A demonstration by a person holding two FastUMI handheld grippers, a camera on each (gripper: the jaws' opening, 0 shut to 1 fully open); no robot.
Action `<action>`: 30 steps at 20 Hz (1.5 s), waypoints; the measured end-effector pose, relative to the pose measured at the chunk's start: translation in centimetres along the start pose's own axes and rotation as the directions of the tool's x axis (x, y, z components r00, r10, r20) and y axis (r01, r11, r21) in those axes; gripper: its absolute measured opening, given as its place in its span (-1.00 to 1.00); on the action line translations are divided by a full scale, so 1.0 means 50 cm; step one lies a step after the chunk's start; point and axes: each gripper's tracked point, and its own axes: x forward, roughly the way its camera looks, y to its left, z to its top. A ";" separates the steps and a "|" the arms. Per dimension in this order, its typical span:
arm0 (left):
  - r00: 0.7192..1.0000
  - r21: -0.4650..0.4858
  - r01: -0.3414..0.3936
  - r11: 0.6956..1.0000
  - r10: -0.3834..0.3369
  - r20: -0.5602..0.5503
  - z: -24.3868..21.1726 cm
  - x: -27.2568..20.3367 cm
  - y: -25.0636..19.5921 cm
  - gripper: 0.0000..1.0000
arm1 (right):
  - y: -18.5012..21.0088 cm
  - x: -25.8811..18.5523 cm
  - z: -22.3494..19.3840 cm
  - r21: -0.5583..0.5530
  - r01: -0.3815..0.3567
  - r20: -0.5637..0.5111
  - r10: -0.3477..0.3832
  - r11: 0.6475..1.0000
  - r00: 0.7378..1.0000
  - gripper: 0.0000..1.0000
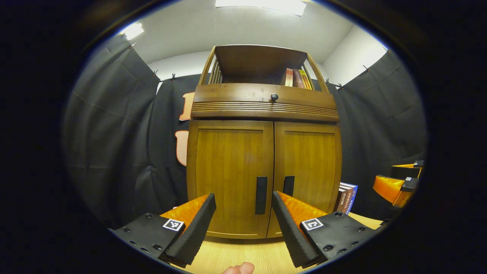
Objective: Open the right door of the double-door shoe cabinet with the right hand, and open the left door with the left hand.
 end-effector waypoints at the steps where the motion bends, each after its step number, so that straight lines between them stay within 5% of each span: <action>1: 1.000 -0.001 -0.002 1.000 0.002 -0.001 -0.001 0.005 0.003 0.96 | 0.003 0.004 -0.003 0.009 0.000 -0.003 0.000 1.000 1.000 0.89; 15: 1.000 0.013 -0.023 1.000 0.023 0.019 0.013 0.017 0.031 0.97 | 0.105 0.196 0.056 0.037 -0.117 0.051 0.115 0.992 0.992 0.89; 23: 0.999 0.010 -0.050 0.999 0.050 0.005 0.012 0.004 0.066 0.94 | 0.236 0.380 -0.082 0.041 -0.174 -0.041 0.175 0.984 0.984 0.89; 30: 0.997 0.017 -0.080 0.997 0.079 0.021 0.025 0.002 0.102 0.96 | 0.262 0.460 -0.183 0.019 -0.136 -0.127 0.137 0.991 0.982 0.89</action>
